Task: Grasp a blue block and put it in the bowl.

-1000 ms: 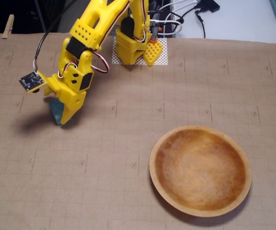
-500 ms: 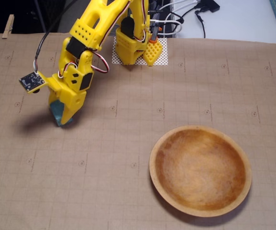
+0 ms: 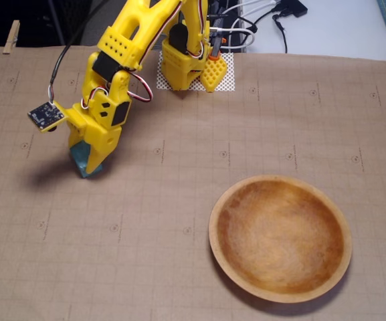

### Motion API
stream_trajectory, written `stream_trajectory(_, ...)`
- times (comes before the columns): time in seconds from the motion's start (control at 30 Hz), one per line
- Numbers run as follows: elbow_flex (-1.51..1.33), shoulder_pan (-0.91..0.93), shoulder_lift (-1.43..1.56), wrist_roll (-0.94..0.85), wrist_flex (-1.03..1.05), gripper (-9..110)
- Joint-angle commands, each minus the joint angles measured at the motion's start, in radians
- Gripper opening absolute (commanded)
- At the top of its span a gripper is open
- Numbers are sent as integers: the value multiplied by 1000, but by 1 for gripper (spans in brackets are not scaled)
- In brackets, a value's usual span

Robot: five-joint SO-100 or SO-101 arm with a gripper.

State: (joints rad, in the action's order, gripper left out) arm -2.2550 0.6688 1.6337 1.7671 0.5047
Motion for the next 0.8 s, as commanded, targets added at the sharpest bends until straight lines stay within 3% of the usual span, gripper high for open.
stream_trajectory(0.0, 17, -11, 25, -9, 0, 15)
stream_trajectory(0.33, 2, -31, 71, -11, 0, -4)
stream_trajectory(0.77, -83, -49, 288, -11, 0, -2)
